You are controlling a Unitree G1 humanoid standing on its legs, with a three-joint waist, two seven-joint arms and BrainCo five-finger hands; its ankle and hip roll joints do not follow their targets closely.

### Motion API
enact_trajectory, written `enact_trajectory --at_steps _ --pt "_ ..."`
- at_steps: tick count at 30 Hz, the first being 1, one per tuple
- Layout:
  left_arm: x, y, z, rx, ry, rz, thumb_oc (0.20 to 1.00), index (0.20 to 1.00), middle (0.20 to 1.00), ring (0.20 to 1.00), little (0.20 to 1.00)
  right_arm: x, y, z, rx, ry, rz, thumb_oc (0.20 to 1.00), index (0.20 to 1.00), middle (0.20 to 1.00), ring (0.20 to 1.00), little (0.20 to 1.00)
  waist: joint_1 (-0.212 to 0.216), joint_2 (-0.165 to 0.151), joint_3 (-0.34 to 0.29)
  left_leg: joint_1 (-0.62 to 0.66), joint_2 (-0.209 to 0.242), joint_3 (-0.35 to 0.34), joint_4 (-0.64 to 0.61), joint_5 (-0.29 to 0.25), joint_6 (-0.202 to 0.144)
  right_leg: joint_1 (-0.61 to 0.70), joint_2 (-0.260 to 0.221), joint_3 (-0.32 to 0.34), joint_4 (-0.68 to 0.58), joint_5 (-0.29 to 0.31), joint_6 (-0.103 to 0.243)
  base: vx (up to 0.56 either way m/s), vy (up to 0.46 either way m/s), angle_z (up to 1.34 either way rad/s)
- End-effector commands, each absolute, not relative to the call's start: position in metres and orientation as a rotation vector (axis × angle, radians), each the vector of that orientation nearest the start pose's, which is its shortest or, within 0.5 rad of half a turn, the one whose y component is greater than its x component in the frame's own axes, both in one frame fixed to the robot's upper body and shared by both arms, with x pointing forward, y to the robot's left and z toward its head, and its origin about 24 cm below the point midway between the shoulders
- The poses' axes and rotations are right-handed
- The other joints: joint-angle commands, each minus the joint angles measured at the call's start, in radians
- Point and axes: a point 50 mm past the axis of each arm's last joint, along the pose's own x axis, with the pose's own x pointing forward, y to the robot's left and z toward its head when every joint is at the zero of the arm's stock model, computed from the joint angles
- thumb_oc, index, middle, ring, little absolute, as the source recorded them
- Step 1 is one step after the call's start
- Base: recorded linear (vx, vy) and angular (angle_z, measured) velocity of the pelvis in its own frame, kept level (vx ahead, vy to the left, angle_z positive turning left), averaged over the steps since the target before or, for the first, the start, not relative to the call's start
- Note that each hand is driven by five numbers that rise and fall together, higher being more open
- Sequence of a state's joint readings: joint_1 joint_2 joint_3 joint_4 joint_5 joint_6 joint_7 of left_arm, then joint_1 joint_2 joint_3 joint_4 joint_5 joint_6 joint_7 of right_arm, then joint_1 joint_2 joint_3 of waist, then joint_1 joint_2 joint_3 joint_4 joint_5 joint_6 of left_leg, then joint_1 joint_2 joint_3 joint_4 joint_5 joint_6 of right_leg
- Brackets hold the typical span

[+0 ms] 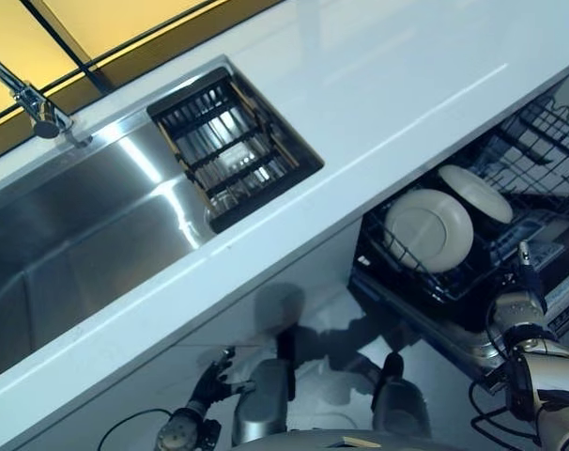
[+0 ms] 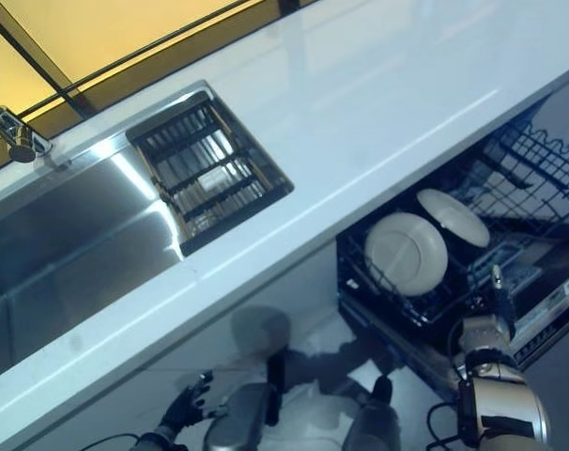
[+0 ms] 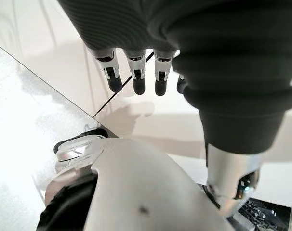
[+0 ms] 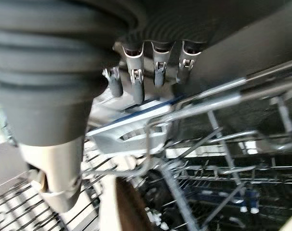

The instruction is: Pick up plates and place into dishwasher.

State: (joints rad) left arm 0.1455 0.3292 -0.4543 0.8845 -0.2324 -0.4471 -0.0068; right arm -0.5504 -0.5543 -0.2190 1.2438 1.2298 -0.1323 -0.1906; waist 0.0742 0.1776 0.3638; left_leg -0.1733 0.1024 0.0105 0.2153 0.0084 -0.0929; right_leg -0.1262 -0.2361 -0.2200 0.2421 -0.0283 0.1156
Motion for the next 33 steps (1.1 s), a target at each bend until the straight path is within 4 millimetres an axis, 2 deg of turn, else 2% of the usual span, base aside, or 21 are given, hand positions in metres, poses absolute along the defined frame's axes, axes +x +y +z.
enact_trajectory --at_steps 1,7,12,19,24,30,33 --pt "0.122 0.191 -0.121 0.197 0.609 -0.231 1.000 1.000 1.000 1.000 1.000 0.284 -0.366 0.018 0.890 0.127 -0.945 1.000 1.000 1.000 1.000 1.000 0.037 -0.015 -0.014 -0.104 0.042 -0.042 0.095 -0.031 -0.026 0.030 -0.015 0.010 0.016 -0.054 -0.016 -0.02 0.022 0.03" --pt "0.124 0.187 -0.120 0.201 0.613 -0.263 1.000 1.000 1.000 1.000 1.000 0.313 -0.352 0.043 1.008 -0.020 -0.754 1.000 1.000 1.000 1.000 1.000 0.046 -0.002 0.006 -0.119 0.035 -0.051 0.105 -0.030 -0.027 0.003 -0.022 0.009 0.035 -0.053 -0.017 -0.01 0.028 0.02" --pt "0.127 0.184 -0.121 0.196 0.623 -0.241 1.000 1.000 1.000 1.000 1.000 0.339 -0.336 0.076 0.952 -0.114 -0.637 1.000 1.000 1.000 1.000 1.000 0.041 0.005 0.037 -0.150 0.031 -0.050 0.124 -0.033 -0.025 -0.051 -0.023 0.027 0.056 -0.044 -0.016 -0.05 0.038 -0.06" --pt "0.137 0.192 -0.116 0.181 0.576 -0.190 1.000 1.000 1.000 1.000 1.000 0.361 -0.325 0.111 0.917 -0.159 -0.531 1.000 1.000 1.000 1.000 1.000 0.050 -0.004 0.068 -0.170 0.028 -0.043 0.124 -0.027 -0.019 -0.086 -0.018 0.036 0.067 -0.039 -0.020 -0.05 0.005 -0.03" --pt "0.142 0.193 -0.112 0.183 0.551 -0.178 1.000 1.000 1.000 1.000 1.000 0.370 -0.315 0.131 1.047 -0.284 -0.403 1.000 1.000 1.000 1.000 1.000 0.065 -0.007 0.082 -0.175 0.026 -0.043 0.117 -0.021 -0.018 -0.089 -0.022 0.021 0.071 -0.039 -0.021 -0.03 -0.011 0.07" --pt "0.144 0.193 -0.109 0.184 0.548 -0.194 1.000 1.000 1.000 1.000 1.000 0.381 -0.304 0.168 0.866 -0.353 -0.357 1.000 1.000 1.000 1.000 1.000 0.078 0.000 0.091 -0.175 0.016 -0.036 0.108 -0.018 -0.015 -0.103 -0.034 0.006 0.067 -0.026 -0.014 -0.02 0.026 0.03" --pt "0.146 0.195 -0.107 0.180 0.541 -0.192 1.000 1.000 1.000 1.000 1.000 0.384 -0.303 0.178 0.820 -0.361 -0.353 1.000 1.000 1.000 1.000 1.000 0.080 0.001 0.099 -0.175 0.015 -0.034 0.115 -0.028 -0.015 -0.106 -0.034 0.010 0.079 -0.037 -0.015 0.00 0.037 0.04"
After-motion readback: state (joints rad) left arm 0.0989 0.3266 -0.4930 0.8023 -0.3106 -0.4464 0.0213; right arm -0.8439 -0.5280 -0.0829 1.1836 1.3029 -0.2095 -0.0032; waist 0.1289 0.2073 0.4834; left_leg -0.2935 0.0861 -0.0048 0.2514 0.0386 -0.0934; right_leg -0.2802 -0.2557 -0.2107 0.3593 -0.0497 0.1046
